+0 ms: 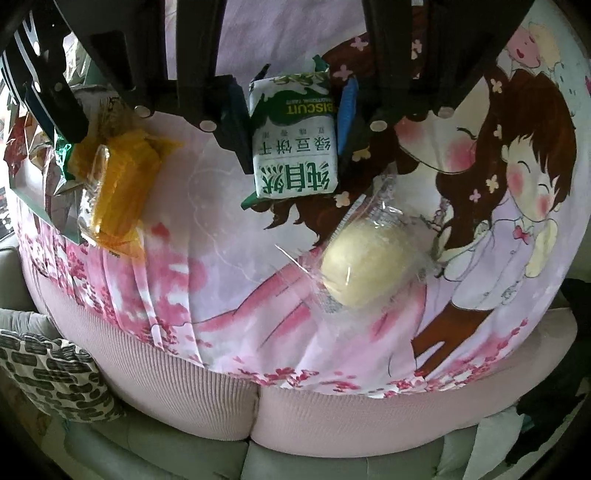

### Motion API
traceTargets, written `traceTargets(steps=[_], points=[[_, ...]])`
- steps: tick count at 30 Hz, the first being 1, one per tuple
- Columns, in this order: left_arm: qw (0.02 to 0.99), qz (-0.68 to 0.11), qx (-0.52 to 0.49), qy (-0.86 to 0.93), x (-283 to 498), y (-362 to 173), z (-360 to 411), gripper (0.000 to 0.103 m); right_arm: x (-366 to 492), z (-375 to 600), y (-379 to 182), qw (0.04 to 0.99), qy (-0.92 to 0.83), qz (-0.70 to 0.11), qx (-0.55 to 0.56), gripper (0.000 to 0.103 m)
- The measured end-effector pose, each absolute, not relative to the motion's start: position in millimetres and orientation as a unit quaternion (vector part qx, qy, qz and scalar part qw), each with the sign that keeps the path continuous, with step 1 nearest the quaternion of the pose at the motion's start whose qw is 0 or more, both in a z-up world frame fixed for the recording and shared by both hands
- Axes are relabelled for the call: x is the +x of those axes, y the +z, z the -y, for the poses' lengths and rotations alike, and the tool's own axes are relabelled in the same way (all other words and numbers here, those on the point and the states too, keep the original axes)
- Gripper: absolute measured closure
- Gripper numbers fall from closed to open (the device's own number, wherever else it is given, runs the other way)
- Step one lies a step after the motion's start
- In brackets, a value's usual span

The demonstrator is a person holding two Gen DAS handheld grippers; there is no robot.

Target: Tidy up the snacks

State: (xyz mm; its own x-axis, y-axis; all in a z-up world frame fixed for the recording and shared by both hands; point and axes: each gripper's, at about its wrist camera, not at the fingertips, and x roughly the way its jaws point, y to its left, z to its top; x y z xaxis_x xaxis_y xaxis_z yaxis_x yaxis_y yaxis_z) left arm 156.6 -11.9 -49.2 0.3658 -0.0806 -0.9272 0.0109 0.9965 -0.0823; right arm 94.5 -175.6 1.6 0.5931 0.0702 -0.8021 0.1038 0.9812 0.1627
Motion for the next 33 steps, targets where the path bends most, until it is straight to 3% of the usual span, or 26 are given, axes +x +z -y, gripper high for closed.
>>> traceTargets(steps=[8,33], points=[[0.832,-0.554,-0.034,-0.025,144,-36,8,0.061,83,183,10,0.882,0.026,-0.448,0.144,0.074],[0.822,-0.568,-0.031,-0.025,125,-43,10,0.061,83,166,-9,0.871,0.022,-0.482,0.097,0.075]])
